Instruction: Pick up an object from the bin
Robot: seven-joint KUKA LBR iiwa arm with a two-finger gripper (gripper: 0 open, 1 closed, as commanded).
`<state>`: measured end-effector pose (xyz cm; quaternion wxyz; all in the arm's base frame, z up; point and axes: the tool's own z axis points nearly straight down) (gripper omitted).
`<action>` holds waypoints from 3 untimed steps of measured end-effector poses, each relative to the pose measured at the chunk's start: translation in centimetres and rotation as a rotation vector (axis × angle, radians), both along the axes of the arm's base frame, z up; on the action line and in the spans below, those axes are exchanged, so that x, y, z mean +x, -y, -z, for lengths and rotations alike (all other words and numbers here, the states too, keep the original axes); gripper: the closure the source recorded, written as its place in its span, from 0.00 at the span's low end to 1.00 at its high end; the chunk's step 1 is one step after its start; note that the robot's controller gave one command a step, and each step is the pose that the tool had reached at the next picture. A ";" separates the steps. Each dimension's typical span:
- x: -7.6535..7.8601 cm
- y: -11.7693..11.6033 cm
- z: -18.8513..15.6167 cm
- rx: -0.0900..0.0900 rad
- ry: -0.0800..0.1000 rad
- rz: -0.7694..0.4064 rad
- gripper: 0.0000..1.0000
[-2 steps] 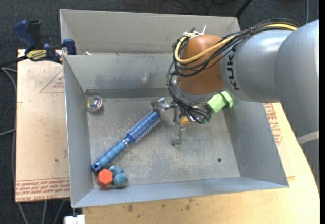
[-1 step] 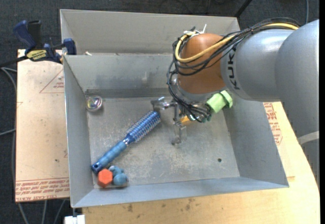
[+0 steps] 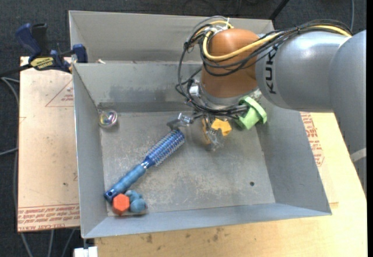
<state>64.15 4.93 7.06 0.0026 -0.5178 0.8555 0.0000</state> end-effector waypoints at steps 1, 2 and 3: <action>-3.6 12.4 -2.1 -0.006 -0.003 -0.043 0.00; 1.4 12.3 -5.3 -0.003 0.002 -0.654 0.00; 1.5 15.6 -2.7 0.001 -0.002 -0.528 0.00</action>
Offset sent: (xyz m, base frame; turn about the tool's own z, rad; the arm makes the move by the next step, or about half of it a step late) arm -0.0362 -0.1188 0.0206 -0.0539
